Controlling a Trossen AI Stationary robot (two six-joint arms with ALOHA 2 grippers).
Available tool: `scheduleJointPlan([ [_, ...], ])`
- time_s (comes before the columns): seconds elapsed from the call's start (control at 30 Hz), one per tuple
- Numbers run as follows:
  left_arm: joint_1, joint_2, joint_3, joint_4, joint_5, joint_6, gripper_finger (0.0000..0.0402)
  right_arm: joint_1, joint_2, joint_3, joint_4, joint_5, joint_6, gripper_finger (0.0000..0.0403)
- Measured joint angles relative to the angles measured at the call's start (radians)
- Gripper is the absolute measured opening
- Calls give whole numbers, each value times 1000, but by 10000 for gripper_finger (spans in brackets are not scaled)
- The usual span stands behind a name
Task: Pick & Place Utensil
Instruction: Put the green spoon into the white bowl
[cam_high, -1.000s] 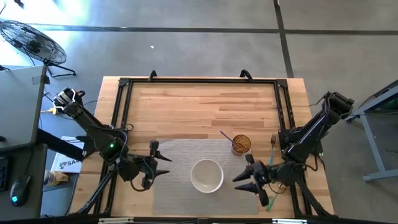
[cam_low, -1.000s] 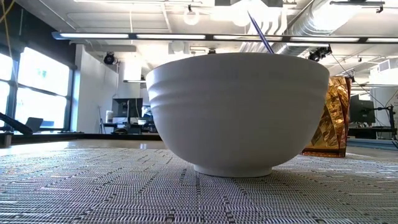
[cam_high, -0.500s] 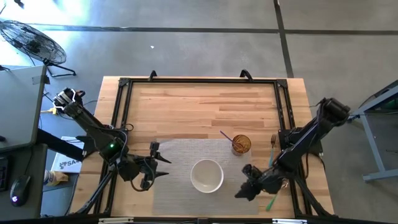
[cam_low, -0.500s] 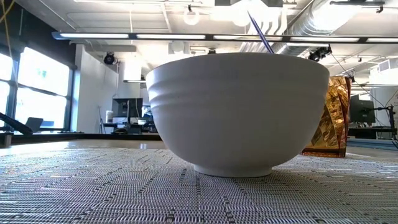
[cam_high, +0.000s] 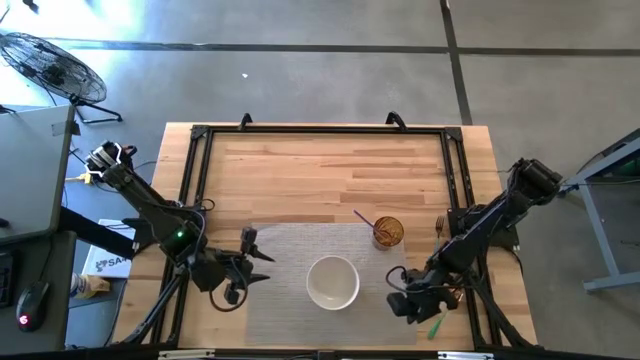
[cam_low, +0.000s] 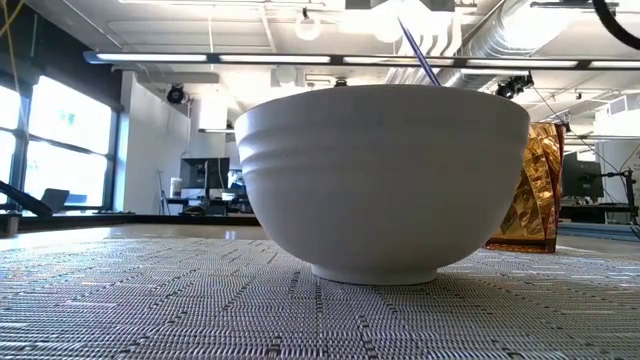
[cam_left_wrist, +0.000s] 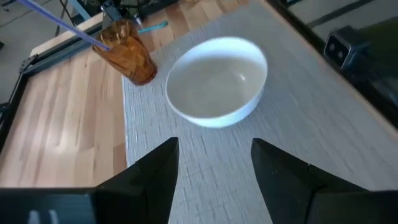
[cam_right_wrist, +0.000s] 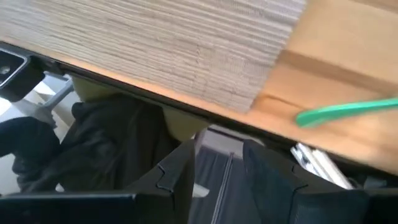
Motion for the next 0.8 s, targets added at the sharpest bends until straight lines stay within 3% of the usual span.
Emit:
scheduleJointPlan([
  [0.2, 0, 0, 0, -35, -1, 0, 197, 0, 0, 112, -82, -25, 46, 128],
  [0.33, 0, 0, 0, -20, -21, 9, 197, 5, 29, 303, -328, 45, 10, 116],
  [0.5, 0, 0, 0, -21, -37, 8, 197, 51, 169, 553, -620, 82, -3, 91],
  [0.67, 0, 0, 0, -20, -28, 1, 197, 110, 304, 710, -802, -16, -3, 81],
  [0.8, 0, 0, 0, -20, -25, 0, 197, 146, 339, 718, -878, -47, -3, 86],
])
